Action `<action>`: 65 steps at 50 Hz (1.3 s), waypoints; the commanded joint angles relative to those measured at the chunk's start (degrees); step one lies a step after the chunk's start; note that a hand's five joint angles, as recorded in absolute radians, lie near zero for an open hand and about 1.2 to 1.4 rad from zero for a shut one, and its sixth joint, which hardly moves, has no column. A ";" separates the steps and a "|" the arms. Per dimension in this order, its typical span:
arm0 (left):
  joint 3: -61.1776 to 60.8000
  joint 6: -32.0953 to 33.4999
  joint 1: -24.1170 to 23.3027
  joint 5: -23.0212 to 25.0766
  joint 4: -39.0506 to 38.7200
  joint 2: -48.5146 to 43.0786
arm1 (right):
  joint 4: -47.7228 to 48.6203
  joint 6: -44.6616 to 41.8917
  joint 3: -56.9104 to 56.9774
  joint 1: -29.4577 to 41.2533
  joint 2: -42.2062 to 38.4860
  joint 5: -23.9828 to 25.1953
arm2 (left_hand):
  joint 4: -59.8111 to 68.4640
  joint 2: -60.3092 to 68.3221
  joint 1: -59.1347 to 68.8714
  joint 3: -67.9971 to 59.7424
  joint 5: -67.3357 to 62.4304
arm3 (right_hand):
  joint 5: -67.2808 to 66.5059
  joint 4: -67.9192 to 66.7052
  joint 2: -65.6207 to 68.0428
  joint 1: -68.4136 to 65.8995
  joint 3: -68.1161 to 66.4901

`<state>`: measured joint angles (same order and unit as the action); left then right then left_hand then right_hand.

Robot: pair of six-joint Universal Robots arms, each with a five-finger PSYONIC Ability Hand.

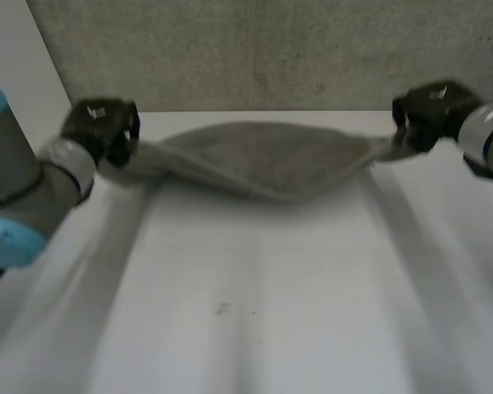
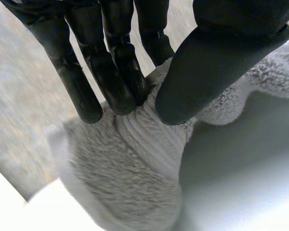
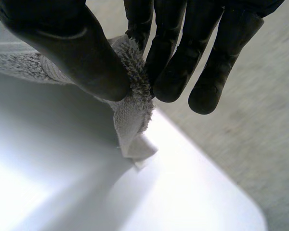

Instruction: Fold the towel.

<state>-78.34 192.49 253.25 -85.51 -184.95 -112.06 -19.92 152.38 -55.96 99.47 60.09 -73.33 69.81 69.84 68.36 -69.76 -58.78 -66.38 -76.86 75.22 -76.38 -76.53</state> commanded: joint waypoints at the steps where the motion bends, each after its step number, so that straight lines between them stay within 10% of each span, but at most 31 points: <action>1: -15.24 11.40 0.48 0.25 -6.74 -0.62 | 4.98 -7.70 -18.11 -1.82 3.53 0.46 | 10.19 10.16 11.64 -10.24 -11.22 | -3.62 -3.14 4.78 -3.62 -3.47; 24: -37.94 18.71 -0.83 0.69 8.03 34.90 | -11.64 -32.06 -35.55 -18.26 30.97 2.22 | 10.19 10.16 11.64 -10.24 -11.22 | -3.62 -3.14 4.78 -3.62 -3.47; 37: -23.97 19.86 -2.85 2.89 -2.87 9.41 | -3.81 -21.77 -25.08 -13.25 17.08 1.78 | 10.19 10.16 11.64 -10.24 -11.22 | -3.62 -3.14 4.78 -3.62 -3.47; 50: 5.89 22.23 -3.56 2.71 -2.26 -17.11 | 3.39 -11.06 -0.76 -1.48 -11.28 -9.63 | 10.19 10.16 11.64 -10.24 -11.22 | -3.62 -3.14 4.78 -3.62 -3.47; 65: 18.48 22.41 -3.91 0.17 3.11 -26.80 | 7.09 -10.70 8.23 0.90 -19.48 -16.67 | 10.19 10.16 11.64 -10.24 -11.22 | -3.62 -3.14 4.78 -3.62 -3.47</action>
<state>-63.45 214.87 249.58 -83.79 -183.64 -136.24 -14.32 142.02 -50.13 100.04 42.82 -88.06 69.82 69.84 68.61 -69.77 -59.02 -68.36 -76.87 76.92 -76.38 -76.53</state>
